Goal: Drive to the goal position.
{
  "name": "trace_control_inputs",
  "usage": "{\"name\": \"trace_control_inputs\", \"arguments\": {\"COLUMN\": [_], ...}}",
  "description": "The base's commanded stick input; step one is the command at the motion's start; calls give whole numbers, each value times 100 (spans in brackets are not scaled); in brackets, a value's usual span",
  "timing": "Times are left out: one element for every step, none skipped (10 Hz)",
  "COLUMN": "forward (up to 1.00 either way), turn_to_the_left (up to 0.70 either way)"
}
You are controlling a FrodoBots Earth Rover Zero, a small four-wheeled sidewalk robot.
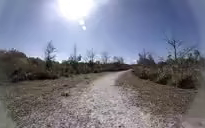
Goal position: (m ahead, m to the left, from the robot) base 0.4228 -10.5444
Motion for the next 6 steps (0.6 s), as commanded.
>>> {"name": "trace_control_inputs", "arguments": {"forward": [70, 70, 70, 70, 70, 70], "turn_to_the_left": [3, 14, 20, 15, 14, 13]}}
